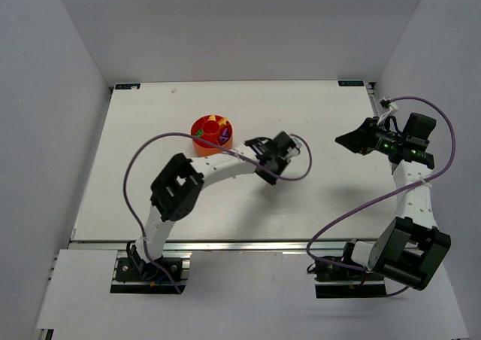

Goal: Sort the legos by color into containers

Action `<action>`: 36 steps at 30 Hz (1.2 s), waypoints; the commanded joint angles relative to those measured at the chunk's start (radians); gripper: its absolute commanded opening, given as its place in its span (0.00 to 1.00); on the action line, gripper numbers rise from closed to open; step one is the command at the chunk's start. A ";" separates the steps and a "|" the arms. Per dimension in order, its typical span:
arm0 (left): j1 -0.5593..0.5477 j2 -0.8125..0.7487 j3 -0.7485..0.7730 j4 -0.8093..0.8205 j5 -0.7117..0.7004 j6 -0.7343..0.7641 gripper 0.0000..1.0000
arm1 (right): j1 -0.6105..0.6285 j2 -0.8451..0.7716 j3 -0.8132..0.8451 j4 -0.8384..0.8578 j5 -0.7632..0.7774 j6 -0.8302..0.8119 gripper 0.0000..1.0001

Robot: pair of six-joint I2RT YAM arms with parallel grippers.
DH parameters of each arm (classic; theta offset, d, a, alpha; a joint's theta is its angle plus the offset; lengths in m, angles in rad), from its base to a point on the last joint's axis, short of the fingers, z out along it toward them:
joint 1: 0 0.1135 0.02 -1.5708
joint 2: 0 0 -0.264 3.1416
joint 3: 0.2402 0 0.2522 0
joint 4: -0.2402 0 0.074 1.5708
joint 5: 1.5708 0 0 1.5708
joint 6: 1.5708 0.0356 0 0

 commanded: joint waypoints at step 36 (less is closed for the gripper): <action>0.519 -0.256 0.029 0.043 -0.086 0.058 0.65 | 0.005 0.030 -0.015 -0.014 -0.020 -0.043 0.47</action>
